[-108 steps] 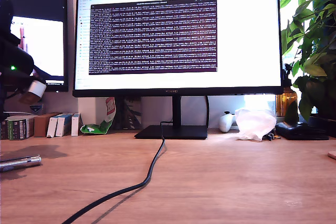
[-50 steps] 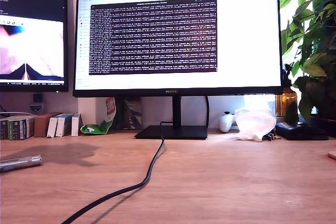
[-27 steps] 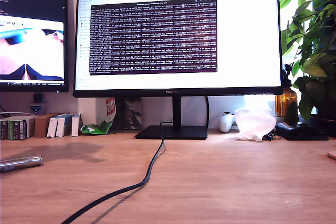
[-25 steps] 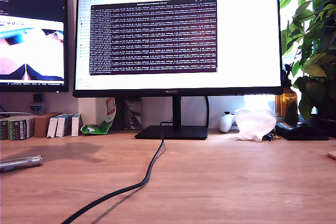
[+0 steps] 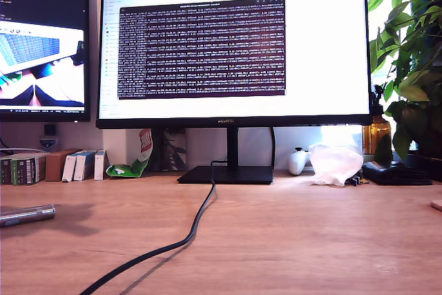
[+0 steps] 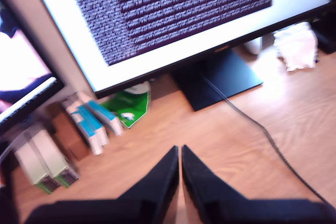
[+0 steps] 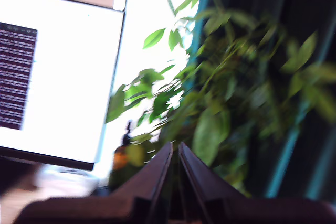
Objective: Pick the metallic laser pointer with your right arm, pass it to your left arm, then place it down to the left side of the table
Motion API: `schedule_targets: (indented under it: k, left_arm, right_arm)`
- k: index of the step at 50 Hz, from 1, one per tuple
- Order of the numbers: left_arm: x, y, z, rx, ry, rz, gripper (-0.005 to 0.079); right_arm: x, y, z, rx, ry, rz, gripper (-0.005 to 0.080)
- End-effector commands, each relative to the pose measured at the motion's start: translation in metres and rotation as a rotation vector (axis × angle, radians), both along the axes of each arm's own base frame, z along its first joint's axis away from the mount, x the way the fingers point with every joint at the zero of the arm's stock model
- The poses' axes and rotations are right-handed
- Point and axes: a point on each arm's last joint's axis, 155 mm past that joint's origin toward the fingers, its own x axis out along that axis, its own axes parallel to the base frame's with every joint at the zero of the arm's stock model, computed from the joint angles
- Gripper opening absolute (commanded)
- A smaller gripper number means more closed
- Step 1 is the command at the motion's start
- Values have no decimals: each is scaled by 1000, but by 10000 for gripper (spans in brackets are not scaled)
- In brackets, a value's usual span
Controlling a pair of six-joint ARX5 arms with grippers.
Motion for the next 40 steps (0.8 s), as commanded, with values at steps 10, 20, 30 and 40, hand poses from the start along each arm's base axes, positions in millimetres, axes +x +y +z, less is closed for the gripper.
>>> schedule_targets:
  k: [10, 20, 30, 40]
  left_arm:
    - [-16, 1, 9, -27, -75, 4, -19]
    - [-20, 1, 7, -42, -132, 5, -19]
    - [-31, 5, -5, -69, -177, 26, -19]
    - [-48, 13, -18, -118, -223, 73, -19]
  right_arm:
    - [-23, -7, 34, 69, -169, -4, -12]
    - [-15, 16, 24, 132, -151, 134, -12]
    - [-3, 19, 9, 154, -155, 141, -12]
    - [13, 22, -10, 288, -202, 175, -12]
